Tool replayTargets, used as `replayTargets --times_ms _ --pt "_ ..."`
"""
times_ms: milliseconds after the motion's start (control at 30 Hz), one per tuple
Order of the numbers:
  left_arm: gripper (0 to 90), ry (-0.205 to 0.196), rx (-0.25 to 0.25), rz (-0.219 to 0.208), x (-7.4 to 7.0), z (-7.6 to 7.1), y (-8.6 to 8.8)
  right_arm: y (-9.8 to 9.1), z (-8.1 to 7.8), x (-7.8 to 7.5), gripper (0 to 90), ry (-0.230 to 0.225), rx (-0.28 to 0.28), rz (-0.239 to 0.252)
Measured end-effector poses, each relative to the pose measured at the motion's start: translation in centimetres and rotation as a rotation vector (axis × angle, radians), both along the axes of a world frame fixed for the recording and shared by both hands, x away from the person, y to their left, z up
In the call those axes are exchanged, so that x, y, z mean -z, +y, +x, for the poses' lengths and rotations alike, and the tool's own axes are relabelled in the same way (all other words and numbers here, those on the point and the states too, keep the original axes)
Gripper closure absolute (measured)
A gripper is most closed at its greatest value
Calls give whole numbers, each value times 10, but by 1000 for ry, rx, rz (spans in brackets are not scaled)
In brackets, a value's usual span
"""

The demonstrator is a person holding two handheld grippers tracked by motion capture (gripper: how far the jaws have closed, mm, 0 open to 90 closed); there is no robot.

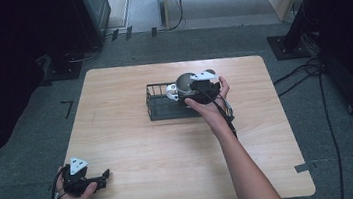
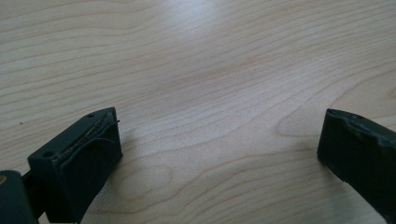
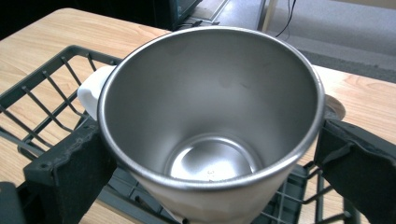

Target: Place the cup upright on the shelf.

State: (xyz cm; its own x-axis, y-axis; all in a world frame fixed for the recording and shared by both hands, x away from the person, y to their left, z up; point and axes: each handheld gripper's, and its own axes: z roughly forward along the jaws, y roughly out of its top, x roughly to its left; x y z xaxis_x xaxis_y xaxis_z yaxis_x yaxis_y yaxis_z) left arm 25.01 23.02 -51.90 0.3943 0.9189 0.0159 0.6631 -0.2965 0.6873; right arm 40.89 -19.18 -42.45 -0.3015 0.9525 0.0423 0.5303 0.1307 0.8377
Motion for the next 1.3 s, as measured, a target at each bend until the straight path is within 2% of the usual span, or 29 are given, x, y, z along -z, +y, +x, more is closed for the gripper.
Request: replayTargets --times_ms 200,400,433,467,567,633,667,733,800,833,900,1067,1100,1200,1300 --pt "0 0 0 0 0 0 0 -3 -6 -4 0 -9 -10 2" --pt "0 0 0 0 0 0 0 -12 -15 -11 3 -32 -14 51" --pt "0 0 1 0 0 0 0 -13 -16 -13 21 -41 -18 61" --pt "0 1 0 0 0 0 0 -15 -19 -20 76 -67 -18 91" --pt "0 0 0 0 0 0 0 -17 -21 -25 151 -99 -12 98" --pt "0 1 1 1 0 0 0 -18 -20 -25 219 -103 5 81" --pt "0 1 1 1 0 0 0 -18 -20 -25 219 -103 5 81" --pt "0 0 0 0 0 0 0 -18 -18 -20 318 -98 7 60" --pt "0 0 0 0 0 0 0 -18 -18 -20 337 -100 9 63" --pt "0 0 0 0 0 0 0 -19 -18 -17 379 -101 19 84" --pt "0 0 0 0 0 0 0 -20 -17 -14 421 -97 34 90" --pt "0 0 0 0 0 0 0 -23 -14 -9 427 -90 52 120" --pt "0 0 0 -1 0 0 0 -23 -14 -10 425 -91 52 114" --pt "0 0 0 -1 0 0 0 -23 -15 -11 389 -92 53 111" --pt "0 0 0 0 0 0 0 -26 -17 -14 339 -102 49 128"
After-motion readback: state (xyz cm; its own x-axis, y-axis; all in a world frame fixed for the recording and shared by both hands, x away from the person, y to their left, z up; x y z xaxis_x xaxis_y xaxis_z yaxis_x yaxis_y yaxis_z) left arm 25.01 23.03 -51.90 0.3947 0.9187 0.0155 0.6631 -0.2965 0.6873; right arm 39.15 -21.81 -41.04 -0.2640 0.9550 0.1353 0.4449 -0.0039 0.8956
